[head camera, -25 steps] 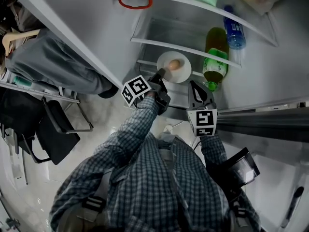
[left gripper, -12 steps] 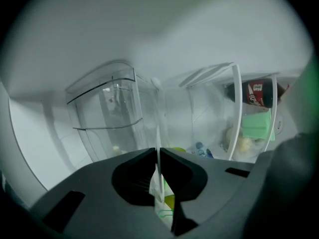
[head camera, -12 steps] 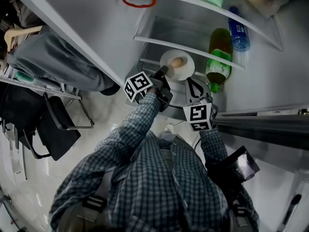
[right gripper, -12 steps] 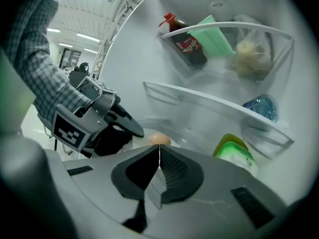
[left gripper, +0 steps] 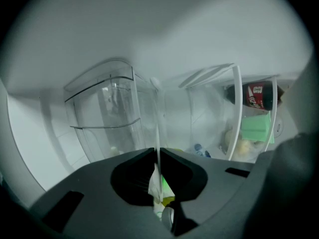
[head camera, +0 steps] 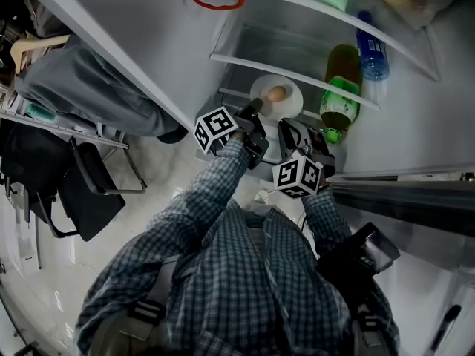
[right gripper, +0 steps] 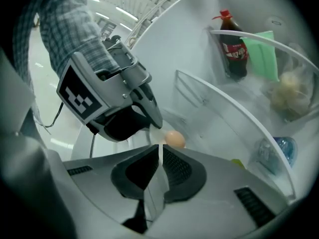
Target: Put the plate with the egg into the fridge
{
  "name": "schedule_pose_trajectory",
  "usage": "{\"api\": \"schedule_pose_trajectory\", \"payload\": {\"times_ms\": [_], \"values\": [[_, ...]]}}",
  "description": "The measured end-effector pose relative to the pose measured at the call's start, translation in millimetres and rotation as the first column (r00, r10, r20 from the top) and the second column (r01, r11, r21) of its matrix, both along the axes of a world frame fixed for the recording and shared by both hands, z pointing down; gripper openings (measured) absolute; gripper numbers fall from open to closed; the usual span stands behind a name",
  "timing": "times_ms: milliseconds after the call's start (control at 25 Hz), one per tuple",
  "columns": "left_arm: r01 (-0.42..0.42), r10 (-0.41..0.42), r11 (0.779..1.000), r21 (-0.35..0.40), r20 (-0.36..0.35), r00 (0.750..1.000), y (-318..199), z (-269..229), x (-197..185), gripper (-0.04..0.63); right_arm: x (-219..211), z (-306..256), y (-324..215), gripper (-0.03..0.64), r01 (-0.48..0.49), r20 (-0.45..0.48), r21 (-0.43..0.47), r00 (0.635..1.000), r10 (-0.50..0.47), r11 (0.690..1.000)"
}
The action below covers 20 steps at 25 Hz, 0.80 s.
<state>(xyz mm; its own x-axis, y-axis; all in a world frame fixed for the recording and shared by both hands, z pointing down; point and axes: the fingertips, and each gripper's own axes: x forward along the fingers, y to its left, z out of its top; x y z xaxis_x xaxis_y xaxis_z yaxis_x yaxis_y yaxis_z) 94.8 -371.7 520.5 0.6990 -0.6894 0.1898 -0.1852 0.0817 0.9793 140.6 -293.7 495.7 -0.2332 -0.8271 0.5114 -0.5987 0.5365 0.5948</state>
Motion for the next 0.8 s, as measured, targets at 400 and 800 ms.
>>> {"api": "schedule_pose_trajectory", "payload": {"times_ms": [400,800], "values": [[-0.011,0.011,1.000,-0.010,-0.007,1.000,1,0,1,0.018,-14,19,-4,0.077,0.139,-0.230,-0.020,0.963,-0.140,0.990],[-0.020,0.019,1.000,-0.009,-0.018,1.000,2,1,1,0.020,-15,20,-11,0.068,0.160,-0.349,0.015,0.926,-0.145,0.987]]}}
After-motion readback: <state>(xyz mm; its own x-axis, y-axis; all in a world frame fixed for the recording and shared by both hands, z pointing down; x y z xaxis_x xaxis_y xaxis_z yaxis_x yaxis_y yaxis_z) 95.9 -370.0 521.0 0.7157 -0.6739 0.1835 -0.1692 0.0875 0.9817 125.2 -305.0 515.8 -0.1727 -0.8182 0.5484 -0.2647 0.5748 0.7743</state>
